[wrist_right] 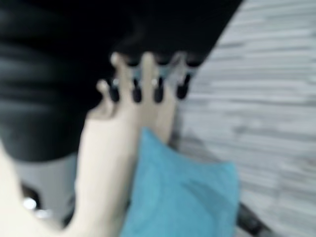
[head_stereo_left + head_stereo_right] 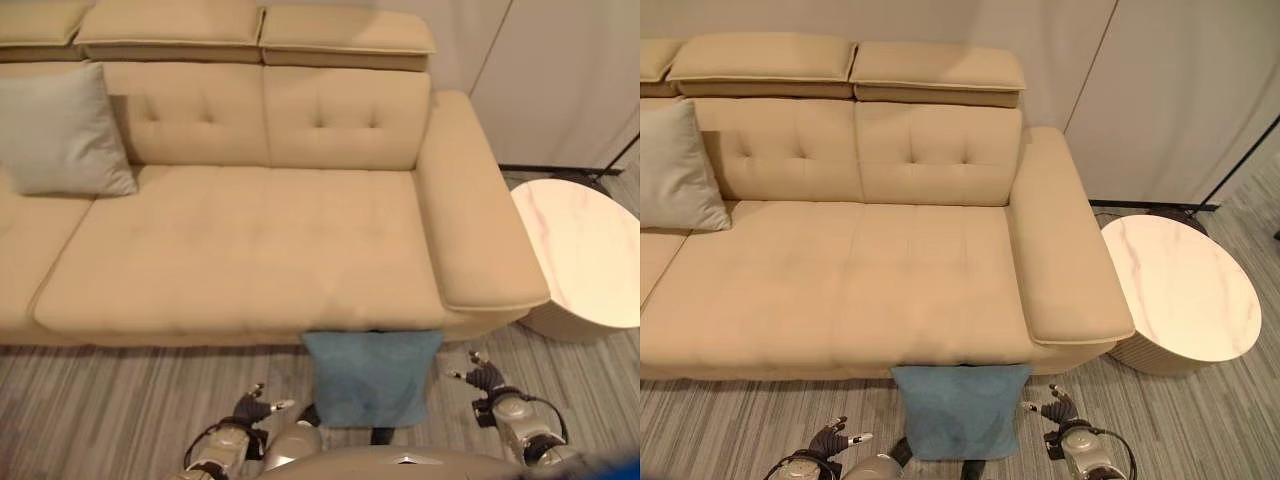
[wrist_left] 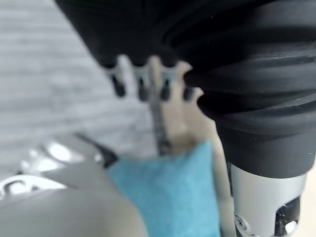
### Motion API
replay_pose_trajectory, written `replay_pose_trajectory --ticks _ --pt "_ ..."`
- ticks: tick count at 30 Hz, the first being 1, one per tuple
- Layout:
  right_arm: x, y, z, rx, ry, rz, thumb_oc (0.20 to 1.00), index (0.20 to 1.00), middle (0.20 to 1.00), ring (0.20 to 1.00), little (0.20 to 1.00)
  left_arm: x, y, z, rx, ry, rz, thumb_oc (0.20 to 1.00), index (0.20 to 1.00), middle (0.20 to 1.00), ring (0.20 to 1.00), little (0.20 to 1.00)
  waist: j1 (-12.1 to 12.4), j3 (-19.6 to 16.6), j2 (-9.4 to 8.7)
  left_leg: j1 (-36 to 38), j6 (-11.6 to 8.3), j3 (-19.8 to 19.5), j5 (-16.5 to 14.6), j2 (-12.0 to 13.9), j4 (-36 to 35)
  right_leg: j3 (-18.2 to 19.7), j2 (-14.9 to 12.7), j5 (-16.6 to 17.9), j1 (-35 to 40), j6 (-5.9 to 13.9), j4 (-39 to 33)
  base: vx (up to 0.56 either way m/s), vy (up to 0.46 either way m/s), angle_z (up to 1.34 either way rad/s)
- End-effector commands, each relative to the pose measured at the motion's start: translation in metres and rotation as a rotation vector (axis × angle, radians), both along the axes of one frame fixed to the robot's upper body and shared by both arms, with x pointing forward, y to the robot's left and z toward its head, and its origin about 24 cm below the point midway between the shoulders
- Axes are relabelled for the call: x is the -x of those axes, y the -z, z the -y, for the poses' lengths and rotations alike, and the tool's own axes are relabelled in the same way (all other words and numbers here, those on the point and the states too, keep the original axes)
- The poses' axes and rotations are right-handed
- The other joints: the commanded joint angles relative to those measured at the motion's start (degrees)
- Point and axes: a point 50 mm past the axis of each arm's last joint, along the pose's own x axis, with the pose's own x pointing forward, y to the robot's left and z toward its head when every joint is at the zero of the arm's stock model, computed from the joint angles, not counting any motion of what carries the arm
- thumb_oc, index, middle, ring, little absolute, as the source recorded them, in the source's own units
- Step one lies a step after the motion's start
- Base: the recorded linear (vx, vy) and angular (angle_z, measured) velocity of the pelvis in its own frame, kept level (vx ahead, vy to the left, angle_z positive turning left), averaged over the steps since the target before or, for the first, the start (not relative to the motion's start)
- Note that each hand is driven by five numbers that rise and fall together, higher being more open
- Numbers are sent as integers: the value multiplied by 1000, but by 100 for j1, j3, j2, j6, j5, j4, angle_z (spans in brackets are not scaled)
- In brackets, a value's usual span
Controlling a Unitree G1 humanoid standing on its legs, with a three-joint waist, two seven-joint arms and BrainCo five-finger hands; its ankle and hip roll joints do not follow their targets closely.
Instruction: Pick up all the scattered cushions and arrange them neatly on the sofa.
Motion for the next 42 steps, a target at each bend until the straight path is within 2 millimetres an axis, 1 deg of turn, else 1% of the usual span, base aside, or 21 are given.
replay_pose_trajectory --ticks 1,2,3,5,7,14,19,20,21,22,23,27,29,31,34,36,37,38,40,41,42 --pt "-14 -13 14 25 30 83 1000 1000 1000 1000 1000 -33 -13 4 17 -9 120 1000 1000 1000 1000 1000 -143 200 -119 -249 578 1252 214 -16 -122 196 -434 -420 411 723 150 -98 -23 70" --pt "-12 -13 14 25 32 76 1000 1000 1000 1000 1000 -32 -13 5 21 -5 118 1000 1000 1000 1000 1000 -188 194 -131 -265 618 1526 146 6 22 98 -478 -383 384 705 153 -67 -16 57" --pt "-12 -13 14 25 32 76 1000 1000 1000 1000 1000 -32 -13 5 21 -6 118 1000 1000 1000 1000 1000 -191 190 -131 -270 618 1524 146 5 23 96 -478 -383 380 705 154 -63 -11 40" --pt "-8 -11 17 26 36 60 1000 1000 1000 1000 1000 -28 -11 8 31 12 106 1000 1000 1000 1000 1000 -257 170 -136 -149 653 1840 -77 21 229 -77 -553 -346 350 665 155 -31 10 16" --pt "0 -6 17 19 39 28 1000 1000 1000 1000 1000 -21 -7 9 38 13 81 1000 1000 1000 1000 1000 -332 67 -71 108 697 1985 -134 54 7 -176 -542 -336 385 684 154 59 78 15" --pt "4 0 7 6 18 -5 1000 1000 1000 1000 1000 -24 -9 7 25 35 86 1000 1000 1000 1000 1000 -323 24 -65 294 789 2030 -220 -51 -181 -59 -616 -211 430 771 126 35 91 0" --pt "-1 0 0 -4 -6 0 1000 1000 1000 1000 1000 -32 -13 5 9 59 102 1000 1000 1000 1000 1000 -293 65 -92 246 881 1987 -337 -141 -61 124 -709 -180 251 831 354 -36 84 -6" --pt "-8 -3 -4 -8 -21 16 1000 1000 1000 1000 1000 -36 -16 1 -2 49 116 1000 1000 1000 1000 1000 -291 122 -71 190 942 1925 -345 -154 46 272 -766 -177 10 879 709 -69 34 -14" --pt "-8 -3 -4 -8 -21 16 1000 1000 1000 1000 1000 -36 -16 1 -2 49 117 1000 1000 1000 1000 1000 -288 120 -72 185 942 1928 -347 -155 50 276 -767 -180 2 880 716 -123 44 -21" --pt "-10 -4 -6 -17 -22 22 1000 1000 1000 1000 1000 -39 -18 -4 -12 42 129 1000 1000 1000 1000 1000 -356 163 -63 124 1023 1844 -349 -186 133 855 -658 -317 -177 915 1089 -81 -3 -21" --pt "-10 -4 -6 -23 -16 24 1000 1000 1000 1000 1000 -39 -19 -7 -15 36 131 1000 1000 1000 1000 1000 -372 159 -52 110 1037 1819 -326 -180 134 1062 -590 -391 -176 943 1207 -92 -23 -13" --pt "-1 2 -5 -26 -6 -10 1000 1000 1000 1000 1000 -29 -15 -13 -28 17 97 1000 1000 1000 1000 1000 -261 19 -37 74 1002 1682 -169 -124 2 1241 -620 -476 191 936 1358 -40 -126 25" --pt "2 3 -5 -28 0 -20 1000 1000 1000 1000 1000 -27 -14 -14 -29 11 93 1000 1000 1000 1000 1000 -226 -12 -54 63 973 1643 -127 -120 -39 1216 -647 -506 325 934 1262 -31 -194 16" --pt "5 4 -3 -22 6 -28 1000 1000 1000 1000 1000 -21 -12 -17 -27 -27 84 1000 1000 1000 1000 1000 -100 -35 -113 -70 704 1540 198 35 -195 974 -548 -709 544 808 808 -143 -450 33" --pt "0 0 2 -1 3 -1 1000 1000 1000 1000 1000 -23 -12 -14 -10 -59 96 1000 1000 1000 1000 1000 -99 96 -41 -304 417 1385 708 176 -447 798 -335 -779 583 715 536 -175 -274 61" --pt "-4 -5 9 13 20 20 1000 1000 1000 1000 1000 -27 -13 -9 8 -61 109 1000 1000 1000 1000 1000 -191 215 -4 -517 435 1595 851 181 -492 683 -277 -749 538 658 486 -196 -146 79" --pt "-4 -5 9 13 20 20 1000 1000 1000 1000 1000 -27 -13 -9 8 -61 109 1000 1000 1000 1000 1000 -192 214 -4 -517 435 1594 851 181 -491 682 -277 -749 538 658 486 -187 -107 60" --pt "-1 -5 14 22 30 14 1000 1000 1000 1000 1000 -23 -11 -5 20 -56 98 1000 1000 1000 1000 1000 -287 238 -4 -472 546 1898 679 198 -386 532 -315 -694 457 597 492 -160 -84 58" --pt "6 -3 19 27 45 -8 1000 1000 1000 1000 1000 -18 -8 -3 24 -47 78 1000 1000 1000 1000 1000 -341 198 -40 -333 608 1935 425 162 -160 376 -397 -630 401 554 478 -131 -60 48" --pt "6 -3 19 27 45 -8 1000 1000 1000 1000 1000 -18 -8 -3 24 -47 78 1000 1000 1000 1000 1000 -345 201 -38 -333 608 1930 415 162 -148 372 -395 -632 408 554 478 -59 -11 23" --pt "14 1 21 25 51 -31 1000 1000 1000 1000 1000 -12 -5 -1 25 -40 59 1000 1000 1000 1000 1000 -396 125 -57 -3 617 1873 81 156 -42 308 -446 -607 356 517 516 -31 -3 27"
